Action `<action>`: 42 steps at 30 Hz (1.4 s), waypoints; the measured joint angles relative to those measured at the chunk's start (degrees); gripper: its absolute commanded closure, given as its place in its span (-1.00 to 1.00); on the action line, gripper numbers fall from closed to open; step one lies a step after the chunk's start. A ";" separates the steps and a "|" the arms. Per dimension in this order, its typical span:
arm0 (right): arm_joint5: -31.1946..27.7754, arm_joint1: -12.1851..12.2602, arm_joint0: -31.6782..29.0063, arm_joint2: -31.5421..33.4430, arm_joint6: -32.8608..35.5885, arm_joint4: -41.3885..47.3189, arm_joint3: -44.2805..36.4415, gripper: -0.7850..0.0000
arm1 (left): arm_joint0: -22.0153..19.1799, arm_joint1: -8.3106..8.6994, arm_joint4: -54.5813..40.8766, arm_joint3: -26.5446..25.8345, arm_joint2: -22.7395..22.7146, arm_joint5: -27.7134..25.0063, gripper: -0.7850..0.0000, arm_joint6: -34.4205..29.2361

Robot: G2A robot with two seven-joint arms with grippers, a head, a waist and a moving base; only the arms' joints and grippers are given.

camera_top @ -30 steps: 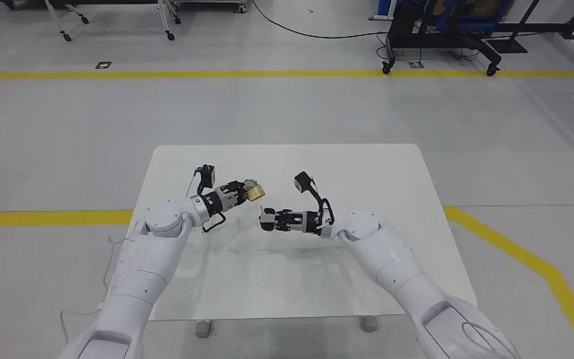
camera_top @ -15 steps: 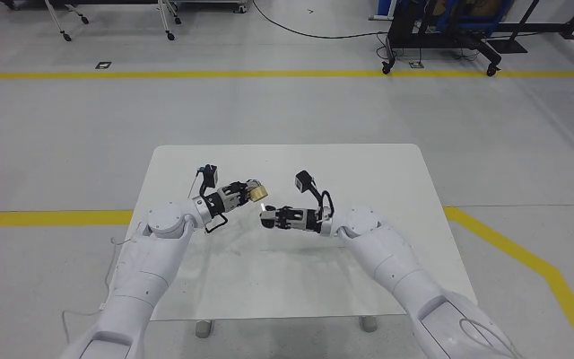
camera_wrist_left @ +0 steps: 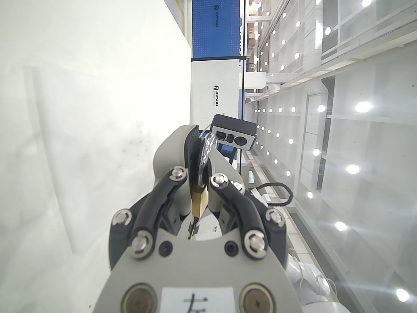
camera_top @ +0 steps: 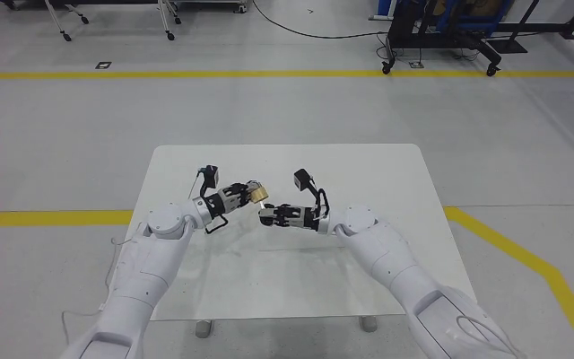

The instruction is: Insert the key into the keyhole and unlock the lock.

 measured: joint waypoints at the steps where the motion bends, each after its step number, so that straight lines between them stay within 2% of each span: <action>1: -0.15 -0.06 0.09 -0.02 -0.25 -0.08 0.21 1.00 | 0.02 0.01 0.09 -0.05 0.08 0.00 1.00 -0.01; 30: -1.17 0.08 0.43 1.35 0.72 -0.32 1.55 1.00 | -0.77 0.26 0.19 0.61 1.43 0.60 1.00 -3.46; 42: -0.03 0.03 0.42 1.39 -0.89 -1.48 1.21 1.00 | -1.14 0.31 0.20 0.91 2.06 0.52 1.00 -4.38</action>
